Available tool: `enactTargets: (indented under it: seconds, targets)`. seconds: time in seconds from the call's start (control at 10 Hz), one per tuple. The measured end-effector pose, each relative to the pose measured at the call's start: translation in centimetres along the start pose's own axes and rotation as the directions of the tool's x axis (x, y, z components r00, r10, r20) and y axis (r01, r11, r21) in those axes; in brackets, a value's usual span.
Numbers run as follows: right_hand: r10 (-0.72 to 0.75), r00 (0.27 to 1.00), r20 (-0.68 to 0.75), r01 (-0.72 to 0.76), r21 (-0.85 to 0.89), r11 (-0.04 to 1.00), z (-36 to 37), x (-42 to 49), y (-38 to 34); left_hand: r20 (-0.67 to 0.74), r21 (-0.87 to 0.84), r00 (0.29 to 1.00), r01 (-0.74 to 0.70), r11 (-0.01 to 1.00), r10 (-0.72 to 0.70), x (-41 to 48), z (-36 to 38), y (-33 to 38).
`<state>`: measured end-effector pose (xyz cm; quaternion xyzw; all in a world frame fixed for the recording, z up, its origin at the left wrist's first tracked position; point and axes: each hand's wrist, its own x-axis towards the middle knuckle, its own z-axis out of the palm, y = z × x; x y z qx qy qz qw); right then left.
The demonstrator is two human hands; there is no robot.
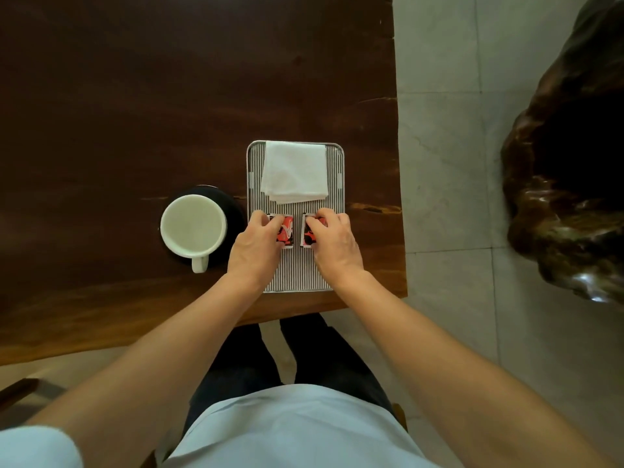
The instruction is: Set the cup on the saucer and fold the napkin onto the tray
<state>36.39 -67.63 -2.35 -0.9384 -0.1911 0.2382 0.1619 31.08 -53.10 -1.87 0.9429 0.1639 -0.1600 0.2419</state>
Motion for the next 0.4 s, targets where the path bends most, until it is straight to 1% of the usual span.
enactTargets:
  seconds: [0.1,0.2,0.4]
  targets:
    - [-0.018,1.000,0.010,0.018,-0.034,0.999,-0.2,-0.4,-0.1,0.006,-0.017,1.000,0.011,1.000,-0.011,-0.3,-0.1,0.2]
    - [-0.026,1.000,0.011,0.026,-0.026,0.999,-0.7,-1.1,-0.3,0.012,-0.038,0.998,0.056,0.998,-0.055,-0.7,-0.9,0.6]
    - [-0.019,1.000,-0.018,0.019,0.016,1.000,-3.6,-2.9,-0.7,0.037,-0.001,0.995,0.095,0.995,-0.095,-1.9,-4.5,0.7]
